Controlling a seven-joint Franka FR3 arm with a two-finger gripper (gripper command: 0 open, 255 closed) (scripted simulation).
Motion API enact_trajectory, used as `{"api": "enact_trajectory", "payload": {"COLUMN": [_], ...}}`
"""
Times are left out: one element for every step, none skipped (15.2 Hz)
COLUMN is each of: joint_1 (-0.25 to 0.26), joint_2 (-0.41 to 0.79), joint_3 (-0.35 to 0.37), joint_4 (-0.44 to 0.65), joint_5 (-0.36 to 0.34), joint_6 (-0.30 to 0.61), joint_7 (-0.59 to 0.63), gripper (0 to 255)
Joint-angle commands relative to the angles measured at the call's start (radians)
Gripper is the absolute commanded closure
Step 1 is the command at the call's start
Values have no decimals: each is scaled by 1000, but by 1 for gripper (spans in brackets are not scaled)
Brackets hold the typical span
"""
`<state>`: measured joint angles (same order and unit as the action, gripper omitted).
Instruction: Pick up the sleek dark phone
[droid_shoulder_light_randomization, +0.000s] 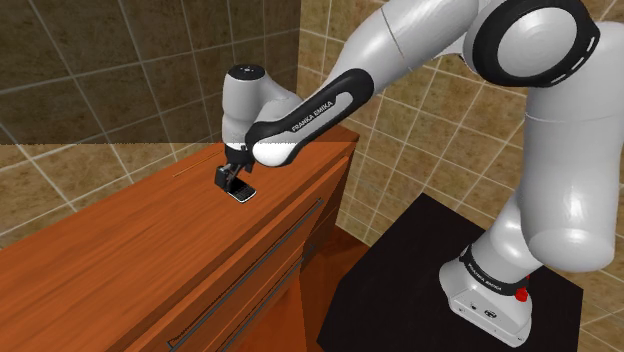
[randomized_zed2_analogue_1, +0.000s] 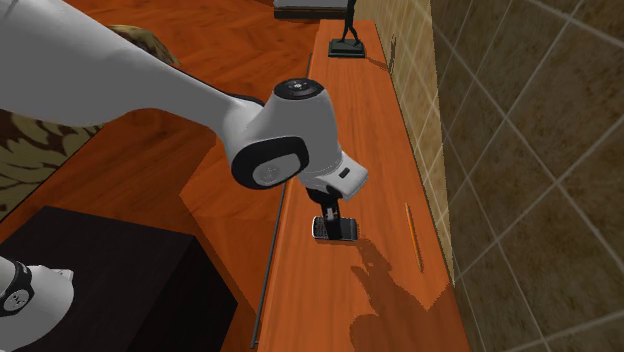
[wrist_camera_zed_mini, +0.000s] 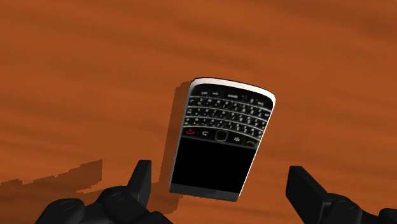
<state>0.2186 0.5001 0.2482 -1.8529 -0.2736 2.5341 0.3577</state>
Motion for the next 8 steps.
{"api": "enact_trajectory", "payload": {"joint_1": [8,10,12,14,17,18,18,19], "joint_2": [32,41,50,59,69,74,74,76], "joint_3": [-8,-11,-14,-18,-21,-23,-23,-23], "joint_4": [11,11,11,11,11,11,11,13], "joint_5": [-11,-15,-19,-23,-27,-30,-30,-30], "joint_6": [21,30,39,49,58,63,63,63], "joint_7": [7,11,14,17,20,22,22,23], "gripper": [0,0,0,0,0,0,0,255]}}
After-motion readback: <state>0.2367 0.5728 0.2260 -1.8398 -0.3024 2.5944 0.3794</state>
